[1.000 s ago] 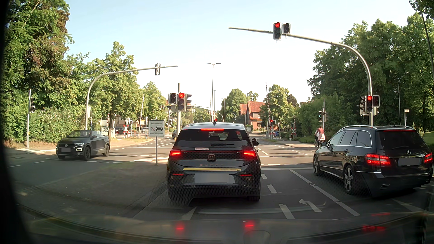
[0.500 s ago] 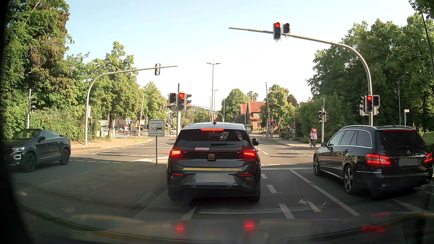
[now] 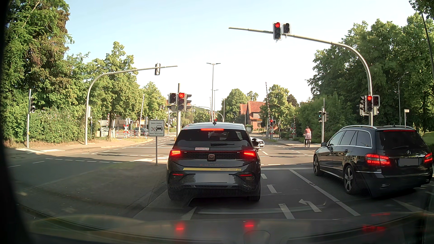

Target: Follow the waypoints while adhering to traffic rules and regulations

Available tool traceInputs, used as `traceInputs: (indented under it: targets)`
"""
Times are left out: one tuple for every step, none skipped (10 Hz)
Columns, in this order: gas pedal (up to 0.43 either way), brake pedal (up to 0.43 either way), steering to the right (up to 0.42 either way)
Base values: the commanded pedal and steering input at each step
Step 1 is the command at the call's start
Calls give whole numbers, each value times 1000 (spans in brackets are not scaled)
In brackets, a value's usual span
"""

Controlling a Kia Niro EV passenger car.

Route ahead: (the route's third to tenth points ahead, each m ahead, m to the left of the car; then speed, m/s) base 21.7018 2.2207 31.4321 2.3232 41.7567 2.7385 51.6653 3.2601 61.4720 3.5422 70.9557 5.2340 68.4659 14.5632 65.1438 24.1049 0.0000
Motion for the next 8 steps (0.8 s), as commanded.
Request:
traceInputs:
  targets:
    - [0, 262, -5]
    - [0, 262, -6]
    - [0, 262, -6]
    - [0, 262, -5]
    - [0, 262, -6]
    - [0, 262, -6]
    - [0, 262, -5]
    - [0, 262, -5]
